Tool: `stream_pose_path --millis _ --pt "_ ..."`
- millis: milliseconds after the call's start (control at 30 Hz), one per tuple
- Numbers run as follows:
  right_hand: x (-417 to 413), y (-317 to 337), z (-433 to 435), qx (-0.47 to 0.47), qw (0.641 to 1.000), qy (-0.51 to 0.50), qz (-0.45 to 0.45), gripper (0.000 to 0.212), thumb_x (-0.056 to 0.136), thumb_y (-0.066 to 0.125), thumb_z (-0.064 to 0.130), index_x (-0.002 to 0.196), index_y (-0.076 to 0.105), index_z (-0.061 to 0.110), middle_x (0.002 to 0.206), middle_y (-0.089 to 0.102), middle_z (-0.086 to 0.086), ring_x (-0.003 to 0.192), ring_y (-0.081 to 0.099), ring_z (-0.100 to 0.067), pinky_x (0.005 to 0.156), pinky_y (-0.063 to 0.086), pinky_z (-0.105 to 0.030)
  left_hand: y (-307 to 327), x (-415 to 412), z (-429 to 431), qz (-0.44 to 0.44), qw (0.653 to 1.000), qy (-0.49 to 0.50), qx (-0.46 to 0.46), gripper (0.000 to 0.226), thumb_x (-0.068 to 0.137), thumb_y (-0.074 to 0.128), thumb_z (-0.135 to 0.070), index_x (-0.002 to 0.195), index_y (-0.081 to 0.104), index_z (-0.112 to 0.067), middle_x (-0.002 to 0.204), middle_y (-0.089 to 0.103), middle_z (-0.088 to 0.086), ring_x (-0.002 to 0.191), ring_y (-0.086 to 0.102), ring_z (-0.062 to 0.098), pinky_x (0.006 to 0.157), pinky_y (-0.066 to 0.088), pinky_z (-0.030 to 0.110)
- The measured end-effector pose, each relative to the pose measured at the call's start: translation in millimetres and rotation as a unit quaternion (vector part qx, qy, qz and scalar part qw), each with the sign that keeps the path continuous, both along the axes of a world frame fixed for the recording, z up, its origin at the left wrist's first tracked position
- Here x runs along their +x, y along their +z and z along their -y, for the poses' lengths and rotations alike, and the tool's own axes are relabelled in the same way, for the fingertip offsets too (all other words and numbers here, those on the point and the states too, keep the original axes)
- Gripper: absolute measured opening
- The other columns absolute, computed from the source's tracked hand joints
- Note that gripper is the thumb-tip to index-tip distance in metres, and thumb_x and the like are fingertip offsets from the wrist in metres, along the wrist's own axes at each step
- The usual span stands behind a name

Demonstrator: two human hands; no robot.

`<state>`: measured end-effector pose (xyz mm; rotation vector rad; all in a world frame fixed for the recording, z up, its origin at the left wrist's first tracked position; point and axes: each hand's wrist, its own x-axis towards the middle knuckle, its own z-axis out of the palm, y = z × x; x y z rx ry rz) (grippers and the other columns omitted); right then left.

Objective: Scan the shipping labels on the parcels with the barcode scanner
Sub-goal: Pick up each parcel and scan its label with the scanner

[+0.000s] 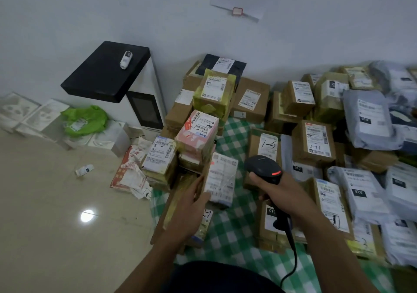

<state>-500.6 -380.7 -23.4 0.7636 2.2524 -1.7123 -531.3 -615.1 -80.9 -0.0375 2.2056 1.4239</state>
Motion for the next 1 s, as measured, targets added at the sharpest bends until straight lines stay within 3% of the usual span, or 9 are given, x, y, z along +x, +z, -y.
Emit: stream_pose_path --millis 133,200,300,467,633,800,867,933,1000 --pt "3.3 0.2 -14.1 0.003 1.000 -0.024 0.000 0.013 0.093 0.074 0.043 0.098 0.063 0.048 0.086 0.077 0.014 0.070 0.072 -0.012 0.065 0.056 -0.027 -10.4 -23.6 -53.9 -0.009 1.000 -0.025 0.005 0.042 0.105 0.052 -0.031 0.144 0.046 -0.044 0.130 0.055 -0.024 0.118 0.053 -0.006 0.086 0.043 0.004" --pt "5.3 -2.7 -19.6 0.006 0.999 -0.035 0.002 0.014 0.093 0.074 0.045 0.101 0.064 0.049 0.090 0.077 0.013 0.075 0.074 -0.015 0.069 0.058 -0.030 -27.5 -41.5 -73.4 -0.009 1.000 -0.025 0.001 0.053 0.098 0.051 -0.044 0.150 0.043 -0.043 0.148 0.053 -0.007 0.136 0.050 0.015 0.109 0.045 0.031" --pt "7.8 -4.6 -27.1 -0.002 0.999 -0.053 0.006 0.023 0.091 0.075 0.047 0.112 0.064 0.045 0.098 0.076 0.009 0.079 0.074 -0.016 0.067 0.057 -0.030 -89.6 -77.0 -95.3 0.010 0.999 -0.024 -0.032 0.075 0.081 0.044 -0.066 0.152 0.039 -0.042 0.152 0.053 -0.001 0.140 0.050 0.027 0.115 0.042 0.055" --pt "6.7 -5.5 -39.1 -0.010 0.998 -0.067 0.016 0.029 0.091 0.075 0.048 0.118 0.063 0.044 0.103 0.076 0.008 0.076 0.074 -0.012 0.064 0.054 -0.024 -51.6 -91.9 -121.0 0.034 0.999 -0.007 0.001 0.053 0.108 0.043 -0.035 0.160 0.033 -0.030 0.158 0.046 -0.002 0.145 0.043 0.023 0.115 0.034 0.038" --pt "-1.2 -10.6 -56.1 -0.005 0.996 -0.084 0.029 0.031 0.090 0.076 0.050 0.118 0.065 0.042 0.104 0.076 0.010 0.076 0.076 -0.015 0.065 0.054 -0.026 -69.4 -106.9 -137.7 -0.049 0.991 -0.052 -0.111 0.078 0.106 0.051 -0.015 0.165 0.001 -0.019 0.169 0.016 0.010 0.152 0.029 0.027 0.116 0.030 0.035" --pt "-16.2 -15.0 -74.7 -0.005 0.995 -0.088 0.038 0.028 0.091 0.075 0.048 0.116 0.068 0.037 0.095 0.078 0.009 0.069 0.073 -0.012 0.066 0.055 -0.027 -94.9 -106.2 -157.3 -0.028 0.992 -0.075 -0.101 0.080 0.102 0.061 -0.032 0.166 0.012 -0.023 0.170 -0.014 0.001 0.157 0.007 0.026 0.124 0.020 0.035" --pt "-23.8 -15.7 -81.2 -0.007 0.996 -0.085 0.040 0.024 0.092 0.075 0.046 0.112 0.069 0.034 0.078 0.076 0.010 0.064 0.070 -0.008 0.065 0.054 -0.027 -102.9 -116.1 -168.3 -0.018 0.997 -0.042 -0.057 0.083 0.101 0.064 -0.025 0.165 0.011 -0.024 0.168 -0.003 -0.004 0.155 0.013 0.019 0.120 0.021 0.021" --pt "-35.8 -14.9 -88.1 0.000 0.996 -0.082 0.046 0.022 0.091 0.075 0.047 0.108 0.070 0.034 0.071 0.075 0.009 0.062 0.069 -0.008 0.066 0.056 -0.029 -99.4 -133.6 -180.4 -0.004 0.999 -0.027 -0.032 0.075 0.103 0.060 -0.016 0.162 0.017 -0.033 0.151 0.029 -0.008 0.137 0.036 0.008 0.095 0.041 0.000" --pt "-48.0 -14.7 -95.4 0.002 0.996 -0.076 0.047 0.024 0.090 0.076 0.049 0.108 0.070 0.034 0.073 0.076 0.006 0.062 0.069 -0.010 0.068 0.057 -0.032 -98.5 -155.3 -190.3 -0.052 0.991 -0.021 -0.119 0.059 0.103 0.061 -0.025 0.152 0.035 -0.046 0.148 0.047 -0.003 0.126 0.054 0.016 0.079 0.057 0.017"
